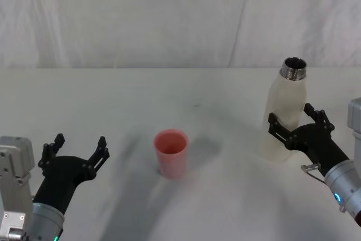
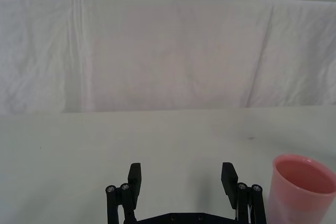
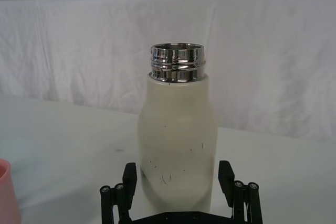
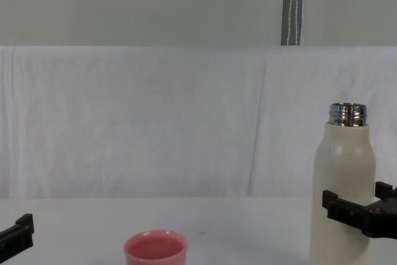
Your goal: Grasp the thermos with one hand and pour water into the cup lid.
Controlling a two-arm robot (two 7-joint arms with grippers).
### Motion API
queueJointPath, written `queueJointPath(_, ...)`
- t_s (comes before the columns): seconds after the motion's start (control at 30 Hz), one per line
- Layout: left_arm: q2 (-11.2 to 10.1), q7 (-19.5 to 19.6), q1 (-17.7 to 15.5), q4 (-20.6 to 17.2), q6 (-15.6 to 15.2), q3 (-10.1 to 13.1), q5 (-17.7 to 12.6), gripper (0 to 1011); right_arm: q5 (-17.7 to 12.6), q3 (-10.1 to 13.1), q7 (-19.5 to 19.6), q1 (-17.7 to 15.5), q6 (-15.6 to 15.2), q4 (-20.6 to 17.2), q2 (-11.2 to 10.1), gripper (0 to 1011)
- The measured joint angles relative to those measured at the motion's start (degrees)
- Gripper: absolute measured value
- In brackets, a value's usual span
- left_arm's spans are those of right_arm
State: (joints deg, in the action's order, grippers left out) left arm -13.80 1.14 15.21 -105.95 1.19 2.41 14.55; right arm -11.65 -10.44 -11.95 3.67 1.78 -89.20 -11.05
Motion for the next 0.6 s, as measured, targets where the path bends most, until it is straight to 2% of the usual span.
queueJointPath(0.6, 0.00, 0.00, 0.00, 0.00, 0.00, 0.00, 0.00, 1001, 0.26, 1.18, 0.47, -4.07, -0.57, -4.85, -1.17, 1001)
